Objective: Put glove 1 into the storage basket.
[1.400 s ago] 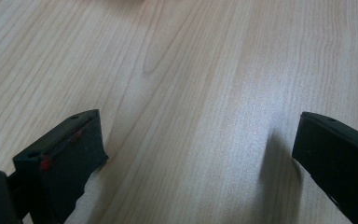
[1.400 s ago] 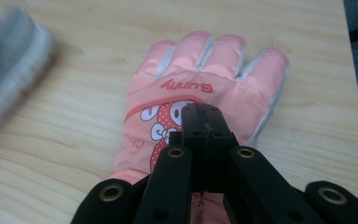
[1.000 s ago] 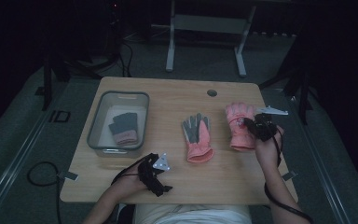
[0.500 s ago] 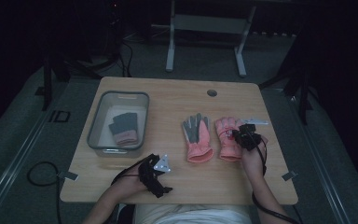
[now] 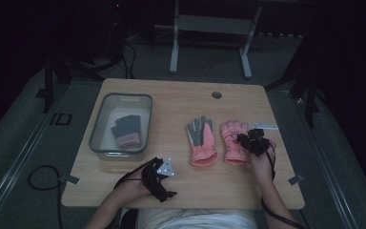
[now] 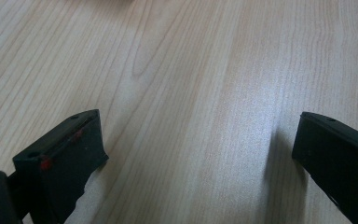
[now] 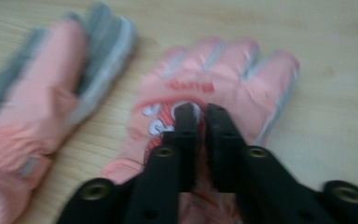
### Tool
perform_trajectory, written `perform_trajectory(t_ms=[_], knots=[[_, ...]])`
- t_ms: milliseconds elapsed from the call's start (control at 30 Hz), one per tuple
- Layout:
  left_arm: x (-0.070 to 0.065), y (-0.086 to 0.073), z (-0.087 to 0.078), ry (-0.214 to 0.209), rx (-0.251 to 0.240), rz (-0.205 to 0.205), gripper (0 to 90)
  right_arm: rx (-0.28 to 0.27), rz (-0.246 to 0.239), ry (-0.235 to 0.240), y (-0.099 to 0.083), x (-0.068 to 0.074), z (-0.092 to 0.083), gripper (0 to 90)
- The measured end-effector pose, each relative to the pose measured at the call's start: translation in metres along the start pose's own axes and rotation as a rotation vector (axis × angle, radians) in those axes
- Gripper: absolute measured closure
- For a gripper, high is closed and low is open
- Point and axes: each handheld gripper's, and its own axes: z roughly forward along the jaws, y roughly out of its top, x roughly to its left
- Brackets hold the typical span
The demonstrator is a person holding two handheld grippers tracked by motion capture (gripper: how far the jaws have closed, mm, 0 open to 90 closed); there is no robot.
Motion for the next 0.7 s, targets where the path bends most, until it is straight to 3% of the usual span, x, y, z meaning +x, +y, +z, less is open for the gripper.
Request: perform_trajectory(t_ms=[67,200,400,500,600,700], knots=[[0.000,0.000,0.000,0.003,0.001,0.001,1.7,-0.039,-0.054,0.039,0.002,-0.003,-0.006,71.6],[0.001,0.000,0.000,0.003,0.003,-0.003,1.7,-0.046,-0.100,0.057,0.006,-0.007,-0.008,62.0],[0.001,0.000,0.000,0.003,0.003,-0.004,1.7,0.015,-0.233,0.044,0.004,0.002,0.003,50.3],[0.001,0.000,0.000,0.005,0.006,0.000,1.7,0.048,-0.260,0.042,0.000,0.004,0.012,50.3],[0.001,0.000,0.000,0.005,0.005,-0.002,1.7,0.091,-0.236,0.031,-0.002,0.005,0.019,53.1],[0.000,0.000,0.000,0.005,0.005,-0.003,1.7,0.118,-0.236,0.024,0.000,0.006,0.022,62.1]])
